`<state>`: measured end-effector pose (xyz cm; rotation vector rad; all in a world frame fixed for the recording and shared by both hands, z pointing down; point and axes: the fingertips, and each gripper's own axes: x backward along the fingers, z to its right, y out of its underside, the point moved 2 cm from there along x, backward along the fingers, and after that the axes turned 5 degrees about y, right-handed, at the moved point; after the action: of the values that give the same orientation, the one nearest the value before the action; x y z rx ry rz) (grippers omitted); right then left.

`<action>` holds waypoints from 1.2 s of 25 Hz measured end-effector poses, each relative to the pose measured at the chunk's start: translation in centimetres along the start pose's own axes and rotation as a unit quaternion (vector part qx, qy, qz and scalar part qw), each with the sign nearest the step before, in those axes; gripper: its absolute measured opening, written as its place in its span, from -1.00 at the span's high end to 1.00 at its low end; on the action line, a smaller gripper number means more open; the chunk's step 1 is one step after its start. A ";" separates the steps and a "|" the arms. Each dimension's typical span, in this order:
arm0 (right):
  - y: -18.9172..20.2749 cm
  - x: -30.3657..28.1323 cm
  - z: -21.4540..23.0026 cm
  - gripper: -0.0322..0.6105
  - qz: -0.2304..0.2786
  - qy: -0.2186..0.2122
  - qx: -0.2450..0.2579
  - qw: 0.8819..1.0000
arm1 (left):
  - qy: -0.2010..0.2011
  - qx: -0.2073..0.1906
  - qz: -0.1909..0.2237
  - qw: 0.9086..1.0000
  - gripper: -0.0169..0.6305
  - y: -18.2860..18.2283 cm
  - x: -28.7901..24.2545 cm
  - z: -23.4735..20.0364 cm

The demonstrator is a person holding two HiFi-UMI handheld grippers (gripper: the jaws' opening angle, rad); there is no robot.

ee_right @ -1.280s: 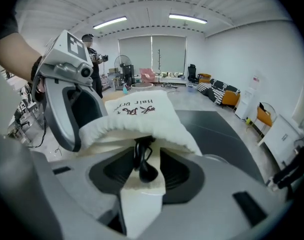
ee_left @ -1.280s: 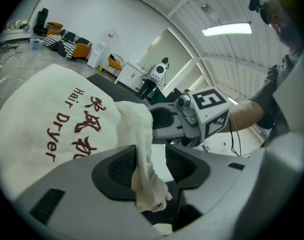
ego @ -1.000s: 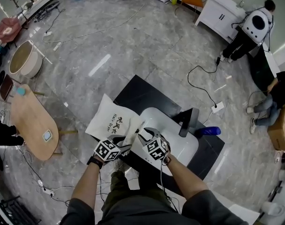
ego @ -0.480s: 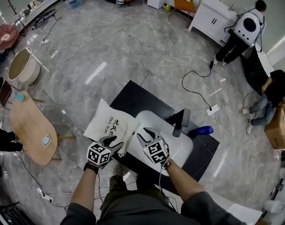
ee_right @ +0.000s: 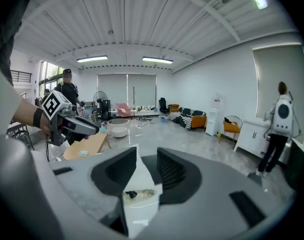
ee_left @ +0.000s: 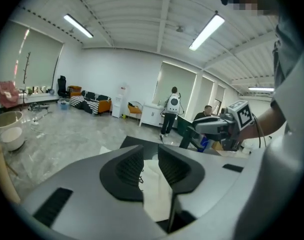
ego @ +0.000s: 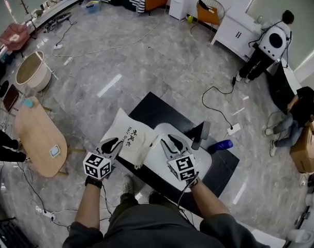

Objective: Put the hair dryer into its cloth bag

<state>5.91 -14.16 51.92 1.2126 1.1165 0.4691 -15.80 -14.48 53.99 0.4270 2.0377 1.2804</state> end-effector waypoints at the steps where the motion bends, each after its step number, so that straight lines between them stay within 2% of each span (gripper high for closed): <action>1: -0.7 0.4 0.1 0.49 0.011 0.005 0.000 1.000 | -0.008 -0.006 0.012 1.000 0.68 -0.9 0.7 0.0; 7: -3.9 2.9 0.4 0.65 0.053 0.027 0.005 0.998 | -0.050 -0.041 0.063 0.996 0.93 -4.8 5.0 0.1; 13: -6.6 4.2 0.8 0.89 0.096 0.049 0.016 0.994 | -0.064 -0.066 0.098 0.991 0.95 -7.5 7.3 0.8; 22: -8.8 5.4 0.1 0.89 0.125 0.058 0.013 0.990 | -0.060 -0.073 0.115 0.989 0.95 -8.4 8.6 1.2; 30: -8.7 5.7 -0.5 0.89 0.130 0.053 0.012 0.990 | -0.057 -0.073 0.116 0.989 0.95 -8.3 8.9 1.6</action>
<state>5.65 -12.38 41.67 1.3754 1.0611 0.7273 -20.36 -11.93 42.88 0.6670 1.8245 1.4970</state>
